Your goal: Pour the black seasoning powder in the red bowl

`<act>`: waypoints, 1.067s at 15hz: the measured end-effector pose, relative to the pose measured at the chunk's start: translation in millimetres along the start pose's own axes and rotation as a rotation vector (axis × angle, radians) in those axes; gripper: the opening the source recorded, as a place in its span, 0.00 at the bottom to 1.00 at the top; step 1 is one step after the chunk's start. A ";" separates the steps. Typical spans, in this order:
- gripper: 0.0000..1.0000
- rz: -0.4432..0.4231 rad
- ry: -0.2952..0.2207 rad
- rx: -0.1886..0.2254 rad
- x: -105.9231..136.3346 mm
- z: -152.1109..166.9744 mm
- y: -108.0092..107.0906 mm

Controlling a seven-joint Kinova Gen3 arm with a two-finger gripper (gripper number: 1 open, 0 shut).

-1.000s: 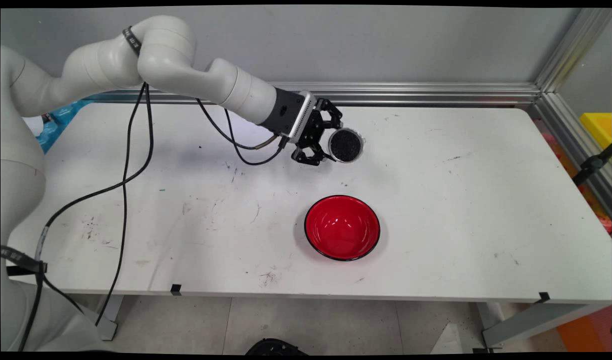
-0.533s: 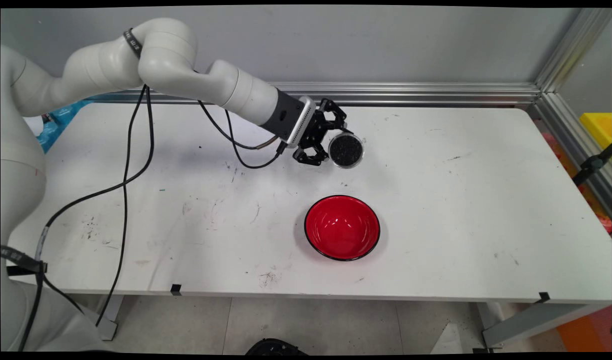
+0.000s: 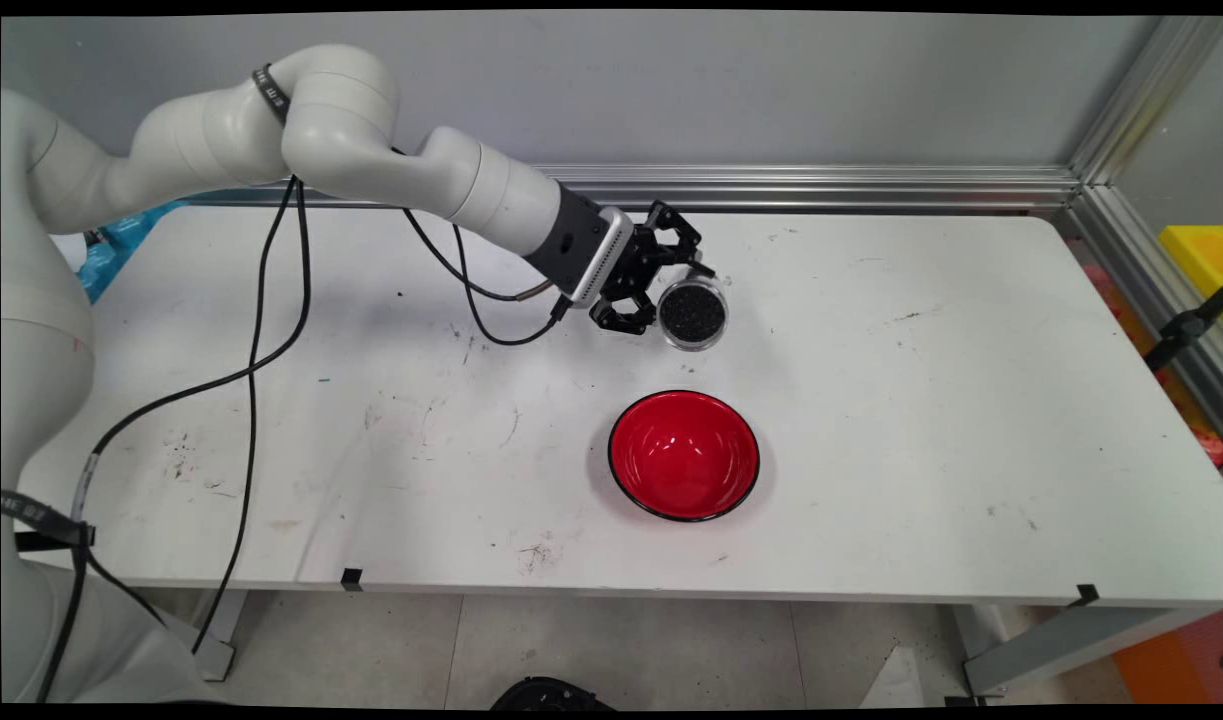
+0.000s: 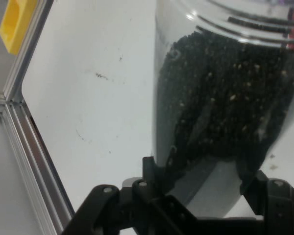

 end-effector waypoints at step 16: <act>0.00 0.146 -0.004 0.044 0.1 0.8 -8.2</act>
